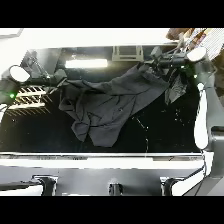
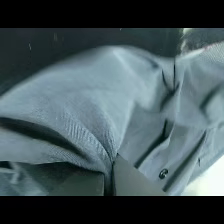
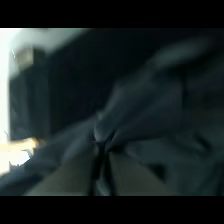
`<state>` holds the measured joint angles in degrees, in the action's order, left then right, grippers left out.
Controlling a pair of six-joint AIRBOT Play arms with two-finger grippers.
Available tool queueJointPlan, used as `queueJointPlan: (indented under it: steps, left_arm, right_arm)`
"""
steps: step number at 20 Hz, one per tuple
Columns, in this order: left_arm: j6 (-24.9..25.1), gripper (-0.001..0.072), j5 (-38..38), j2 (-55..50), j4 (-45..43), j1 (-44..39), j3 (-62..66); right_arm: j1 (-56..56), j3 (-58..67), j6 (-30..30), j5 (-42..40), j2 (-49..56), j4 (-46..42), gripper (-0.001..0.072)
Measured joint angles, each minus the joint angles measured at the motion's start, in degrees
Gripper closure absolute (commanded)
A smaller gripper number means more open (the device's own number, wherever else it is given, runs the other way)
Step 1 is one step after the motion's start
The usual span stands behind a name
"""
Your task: Fold the clothes and pants, and hang the long-sleeved shirts on hangers.
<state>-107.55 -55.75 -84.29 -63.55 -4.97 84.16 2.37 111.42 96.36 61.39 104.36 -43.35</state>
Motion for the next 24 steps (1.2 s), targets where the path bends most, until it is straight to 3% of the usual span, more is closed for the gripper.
queueJointPlan:
  steps: [1,6,10,12,18,24]
  left_arm:
    - [0.3,0.069,0.0,-1.3,1.0,0.0,-0.1]
    - [2.4,0.069,0.2,-3.3,3.5,0.9,0.1]
    - [3.0,0.0689,0.1,-3.4,4.0,1.7,0.4]
    - [3.1,0.0689,0.0,-3.4,4.2,1.9,0.4]
    - [3.2,0.0689,0.0,-3.5,3.9,2.1,0.4]
    - [3.2,0.0689,0.0,-3.5,3.6,2.1,0.4]
  right_arm:
    - [0.3,0.0,-1.8,1.8,0.6,0.2,0.0287]
    - [7.0,-0.7,-9.3,18.8,-4.0,-2.9,0.0263]
    - [11.1,-14.2,-11.9,24.5,-14.9,-6.4,0.0084]
    - [10.2,-26.9,-12.5,21.9,-21.3,-5.4,0.0038]
    - [-5.3,-62.7,-12.2,2.8,-33.0,3.4,0.0037]
    - [-24.3,-75.6,-11.2,-17.0,-33.0,15.0,0.0055]
